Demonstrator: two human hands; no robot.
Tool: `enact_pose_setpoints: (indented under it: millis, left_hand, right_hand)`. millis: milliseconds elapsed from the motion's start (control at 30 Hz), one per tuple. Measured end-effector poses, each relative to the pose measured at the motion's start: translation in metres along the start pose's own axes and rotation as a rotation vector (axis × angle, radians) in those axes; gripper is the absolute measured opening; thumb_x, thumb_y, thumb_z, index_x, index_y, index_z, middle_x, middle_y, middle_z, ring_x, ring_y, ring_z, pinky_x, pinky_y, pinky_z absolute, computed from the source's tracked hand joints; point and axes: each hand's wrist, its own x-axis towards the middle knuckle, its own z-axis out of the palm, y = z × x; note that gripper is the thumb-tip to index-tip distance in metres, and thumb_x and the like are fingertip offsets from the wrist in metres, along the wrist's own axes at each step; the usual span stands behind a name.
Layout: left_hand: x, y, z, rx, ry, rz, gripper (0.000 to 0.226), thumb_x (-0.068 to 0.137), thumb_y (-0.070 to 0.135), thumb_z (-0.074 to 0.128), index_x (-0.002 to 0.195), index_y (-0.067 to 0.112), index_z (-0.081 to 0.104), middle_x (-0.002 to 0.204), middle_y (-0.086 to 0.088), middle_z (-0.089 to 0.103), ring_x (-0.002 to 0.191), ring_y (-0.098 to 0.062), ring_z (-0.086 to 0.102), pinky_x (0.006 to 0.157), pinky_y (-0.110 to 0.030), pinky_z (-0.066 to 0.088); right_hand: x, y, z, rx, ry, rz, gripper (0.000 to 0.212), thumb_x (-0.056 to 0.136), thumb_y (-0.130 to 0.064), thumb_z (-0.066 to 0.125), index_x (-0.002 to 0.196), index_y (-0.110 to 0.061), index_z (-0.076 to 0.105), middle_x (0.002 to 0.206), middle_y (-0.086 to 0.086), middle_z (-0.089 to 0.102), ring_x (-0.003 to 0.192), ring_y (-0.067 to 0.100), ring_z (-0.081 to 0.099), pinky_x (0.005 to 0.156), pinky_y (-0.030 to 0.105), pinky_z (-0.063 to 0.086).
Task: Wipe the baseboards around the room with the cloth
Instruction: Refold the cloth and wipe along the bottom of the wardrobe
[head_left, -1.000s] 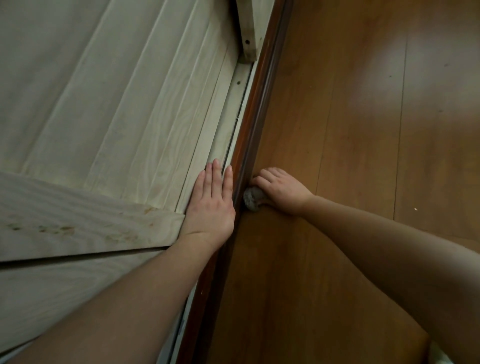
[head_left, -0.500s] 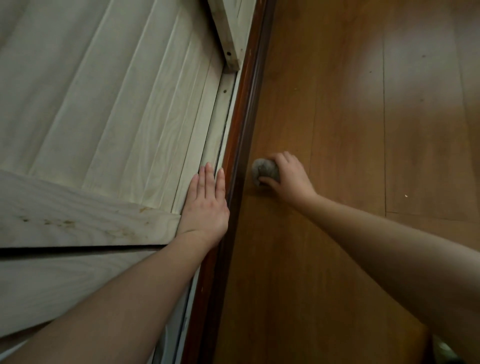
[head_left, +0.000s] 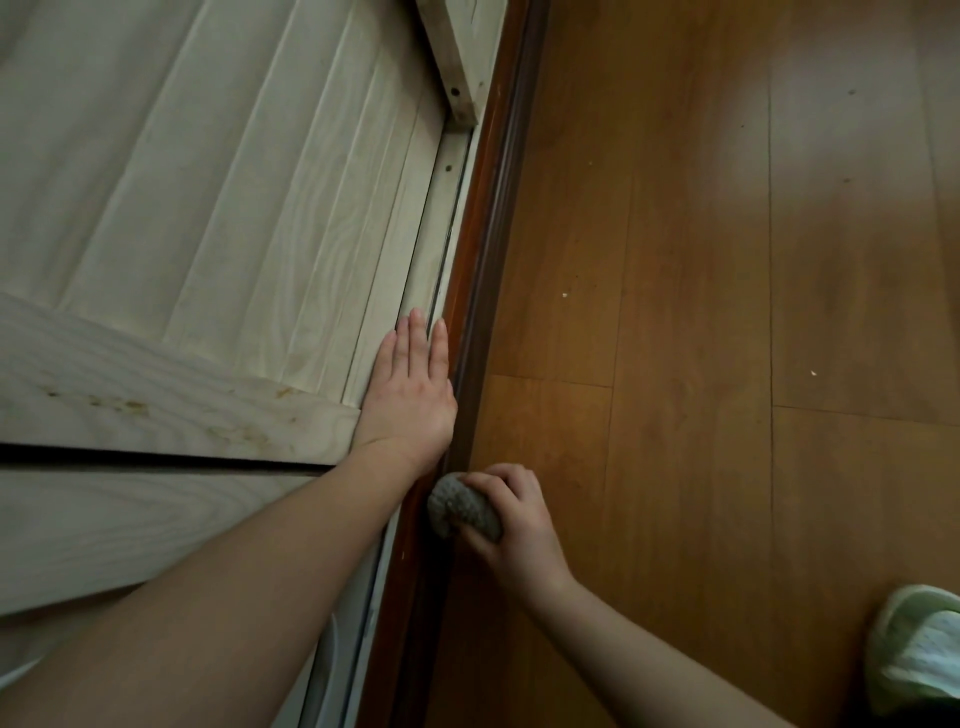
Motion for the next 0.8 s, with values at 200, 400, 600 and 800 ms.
enact_pose_setpoints:
  millis: [200, 400, 600, 800]
  left_hand:
    - [0.0, -0.001, 0.001, 0.008, 0.002, 0.003, 0.068, 0.102, 0.037, 0.01, 0.149, -0.001, -0.022, 0.162, -0.028, -0.01, 0.152, -0.037, -0.008, 0.125, -0.047, 0.001]
    - [0.001, -0.001, 0.002, -0.026, 0.003, 0.005, 0.067, 0.101, 0.035, 0.007, 0.146, -0.002, -0.026, 0.162, -0.029, -0.012, 0.152, -0.038, -0.009, 0.125, -0.047, -0.001]
    - [0.001, -0.002, 0.006, -0.07, 0.004, 0.013, 0.067, 0.099, 0.034, 0.004, 0.146, -0.002, -0.029, 0.16, -0.03, -0.016, 0.151, -0.04, -0.012, 0.124, -0.048, -0.004]
    - [0.002, -0.002, 0.009, -0.072, -0.01, 0.024, 0.071, 0.099, 0.034, 0.005, 0.14, -0.003, -0.039, 0.157, -0.031, -0.023, 0.15, -0.041, -0.016, 0.124, -0.049, -0.004]
  right_hand:
    - [0.027, -0.001, -0.002, 0.003, 0.094, 0.054, 0.054, 0.081, -0.014, 0.077, 0.129, -0.027, 0.055, 0.128, -0.007, 0.044, 0.119, 0.005, 0.037, 0.095, 0.015, 0.036]
    - [0.073, 0.014, -0.014, 0.017, 0.111, 0.045, 0.054, 0.082, -0.011, 0.076, 0.126, -0.033, 0.052, 0.127, -0.01, 0.042, 0.12, 0.006, 0.037, 0.095, 0.015, 0.034]
    - [0.171, 0.017, -0.046, 0.096, 0.29, 0.138, 0.046, 0.087, -0.012, 0.071, 0.126, -0.029, 0.054, 0.124, -0.015, 0.04, 0.122, 0.01, 0.042, 0.105, 0.029, 0.039]
    - [0.298, 0.001, -0.112, -0.01, 0.317, 0.232, 0.042, 0.092, -0.016, 0.065, 0.131, -0.027, 0.052, 0.134, 0.003, 0.045, 0.127, 0.022, 0.041, 0.109, 0.041, 0.039]
